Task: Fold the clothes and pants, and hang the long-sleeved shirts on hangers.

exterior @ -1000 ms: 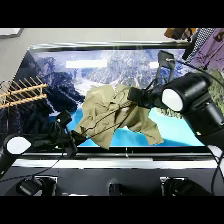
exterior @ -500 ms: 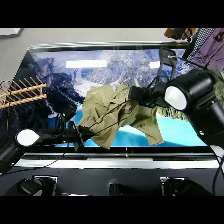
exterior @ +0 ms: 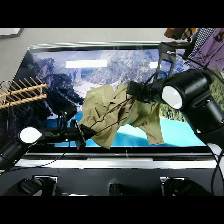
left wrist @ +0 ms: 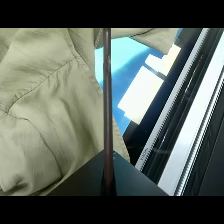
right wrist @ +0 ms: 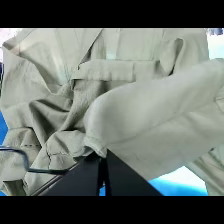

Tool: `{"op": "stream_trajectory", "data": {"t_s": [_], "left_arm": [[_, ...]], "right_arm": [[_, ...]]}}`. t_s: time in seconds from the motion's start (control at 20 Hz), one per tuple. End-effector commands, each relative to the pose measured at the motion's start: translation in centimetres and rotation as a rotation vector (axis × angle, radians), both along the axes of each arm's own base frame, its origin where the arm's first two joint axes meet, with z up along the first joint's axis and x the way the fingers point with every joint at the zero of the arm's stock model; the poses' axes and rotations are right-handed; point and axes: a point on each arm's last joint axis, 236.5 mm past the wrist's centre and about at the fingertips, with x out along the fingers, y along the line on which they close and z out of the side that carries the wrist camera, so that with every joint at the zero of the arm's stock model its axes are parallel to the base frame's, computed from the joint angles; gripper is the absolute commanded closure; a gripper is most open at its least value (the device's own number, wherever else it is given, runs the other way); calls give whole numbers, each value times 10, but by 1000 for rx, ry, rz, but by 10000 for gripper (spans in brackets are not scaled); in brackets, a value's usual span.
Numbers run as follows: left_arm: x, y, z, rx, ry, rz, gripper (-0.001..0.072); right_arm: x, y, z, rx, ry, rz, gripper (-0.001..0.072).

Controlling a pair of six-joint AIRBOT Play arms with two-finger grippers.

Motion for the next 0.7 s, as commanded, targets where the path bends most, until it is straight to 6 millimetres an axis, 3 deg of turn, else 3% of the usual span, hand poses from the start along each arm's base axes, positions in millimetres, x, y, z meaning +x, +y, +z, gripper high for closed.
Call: {"op": "stream_trajectory", "data": {"t_s": [0.0, 0.35, 0.65], "left_arm": [[3, -9, 1, 2, 6, -21, 690], [17, -18, -1, 7, 6, -15, 691], [16, -34, 8, -52, 6, -30, 691]], "right_arm": [[0, 4, 1, -31, -16, 66, 690], [-10, 6, -5, -43, 23, 103, 690], [-9, 6, -4, -46, 16, 111, 690]]}}
